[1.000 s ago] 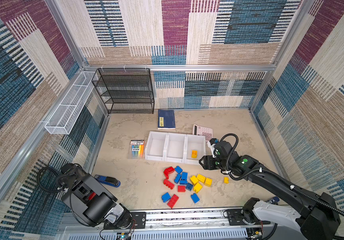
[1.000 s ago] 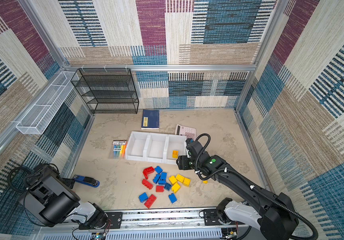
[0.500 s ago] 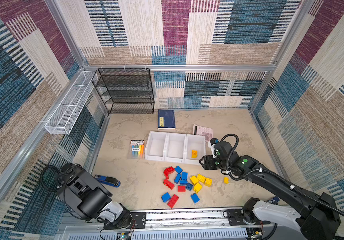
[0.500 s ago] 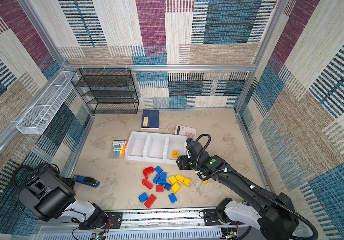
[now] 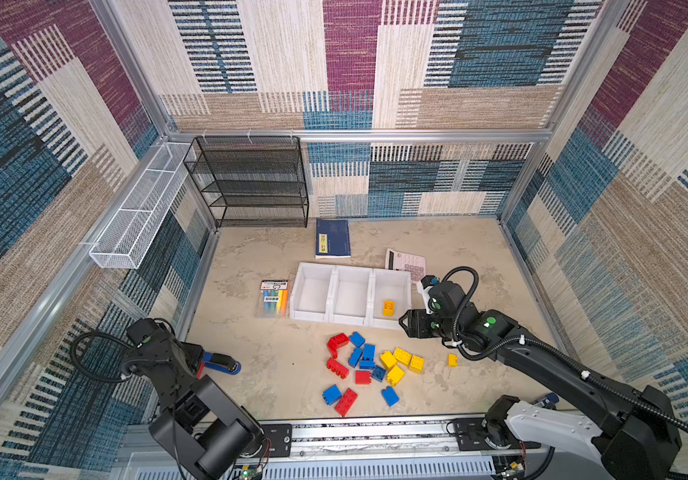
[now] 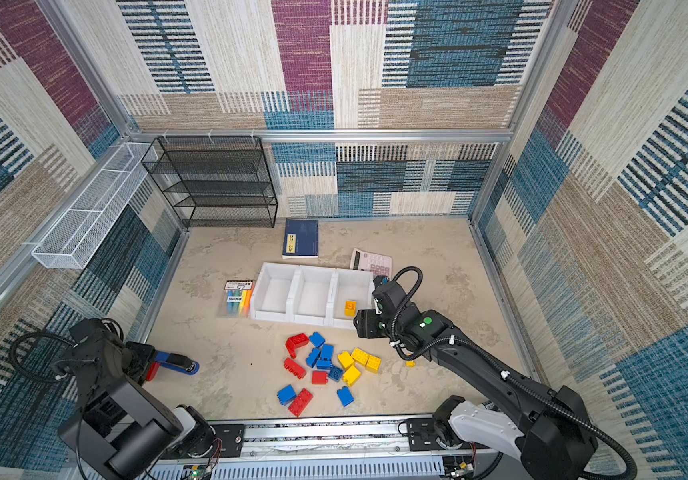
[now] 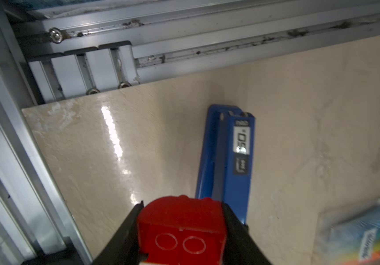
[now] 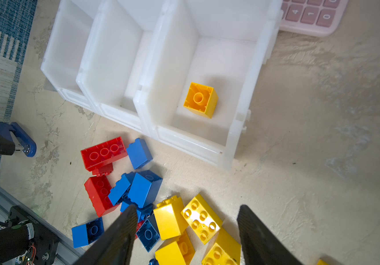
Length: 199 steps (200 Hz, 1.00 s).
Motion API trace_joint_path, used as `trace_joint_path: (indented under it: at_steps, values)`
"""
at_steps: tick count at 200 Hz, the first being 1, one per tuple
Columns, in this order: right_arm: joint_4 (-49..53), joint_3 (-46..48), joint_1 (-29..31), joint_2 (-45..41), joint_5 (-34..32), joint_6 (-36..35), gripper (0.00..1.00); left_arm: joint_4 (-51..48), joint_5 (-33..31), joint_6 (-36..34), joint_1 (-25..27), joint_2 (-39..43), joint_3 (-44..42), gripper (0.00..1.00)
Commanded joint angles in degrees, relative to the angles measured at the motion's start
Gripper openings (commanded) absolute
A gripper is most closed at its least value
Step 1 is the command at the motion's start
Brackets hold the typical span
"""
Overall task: Sort the legos into containers by color
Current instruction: 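Carry the red brick with the left gripper into the bin compartment nearest it and release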
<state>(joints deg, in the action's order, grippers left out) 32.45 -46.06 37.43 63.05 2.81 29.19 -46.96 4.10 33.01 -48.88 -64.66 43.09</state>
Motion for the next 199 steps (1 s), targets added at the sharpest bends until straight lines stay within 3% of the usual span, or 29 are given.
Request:
trace_joint_path:
  at_steps: [1, 47, 102, 151, 176, 199]
  values:
    - [-1.2, -1.2, 0.1, 0.6, -0.1, -1.3, 0.72, -3.4, 6.5, 4.8, 1.3, 6.6, -2.0, 0.47]
    - [-0.7, -3.4, 0.1, 1.7, 0.1, -2.7, 0.72, -3.6, 15.8, 11.7, 9.1, 14.1, -0.9, 0.46]
    - [-0.7, -3.9, 0.1, 1.8, -0.1, -1.6, 0.72, 3.4, 5.1, 24.3, 33.4, 14.6, 2.6, 0.44]
    - [0.6, -4.5, 0.1, 1.7, -1.0, -1.2, 0.72, 13.1, -2.6, 25.7, 54.5, -2.9, 10.8, 0.44]
    - [1.6, -4.6, 0.1, 0.9, -1.8, -0.6, 0.72, 15.5, -4.3, 23.1, 60.3, -14.1, 18.5, 0.44]
    - [2.0, -4.1, 0.1, 0.2, -1.9, 0.2, 0.72, 14.8, -5.6, 19.6, 61.6, -23.3, 24.9, 0.45]
